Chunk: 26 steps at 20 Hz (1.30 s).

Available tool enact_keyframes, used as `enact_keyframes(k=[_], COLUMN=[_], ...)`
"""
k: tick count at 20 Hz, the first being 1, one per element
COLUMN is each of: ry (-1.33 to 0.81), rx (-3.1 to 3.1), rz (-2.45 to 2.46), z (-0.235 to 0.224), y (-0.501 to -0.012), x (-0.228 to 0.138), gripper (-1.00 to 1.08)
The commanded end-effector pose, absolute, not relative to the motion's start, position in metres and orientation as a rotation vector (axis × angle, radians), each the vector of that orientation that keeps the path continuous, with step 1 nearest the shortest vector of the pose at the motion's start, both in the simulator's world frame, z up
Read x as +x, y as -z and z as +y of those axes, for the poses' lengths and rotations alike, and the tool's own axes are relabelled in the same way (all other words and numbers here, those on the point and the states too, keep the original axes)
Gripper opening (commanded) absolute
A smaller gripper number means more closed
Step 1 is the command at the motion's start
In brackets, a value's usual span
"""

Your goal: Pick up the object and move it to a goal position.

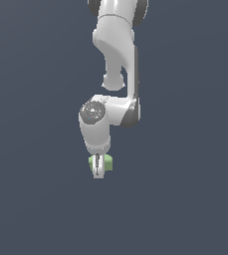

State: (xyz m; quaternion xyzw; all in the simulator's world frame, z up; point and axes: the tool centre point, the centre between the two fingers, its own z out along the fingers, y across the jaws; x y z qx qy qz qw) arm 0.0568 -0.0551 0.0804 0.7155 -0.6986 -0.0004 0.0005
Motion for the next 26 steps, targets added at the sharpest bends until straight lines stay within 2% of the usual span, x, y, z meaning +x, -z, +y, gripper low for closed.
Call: enact_keyframes(k=[1, 16, 26], ry=[0.001, 0.001, 0.000], rx=[2.248, 2.249, 2.249], rz=[-2.194, -2.193, -2.194], z=[-0.047, 0.023, 0.043], y=[-0.081, -0.088, -0.090], x=[0.049, -0.021, -0.038], gripper=[-1.00, -1.00, -1.00])
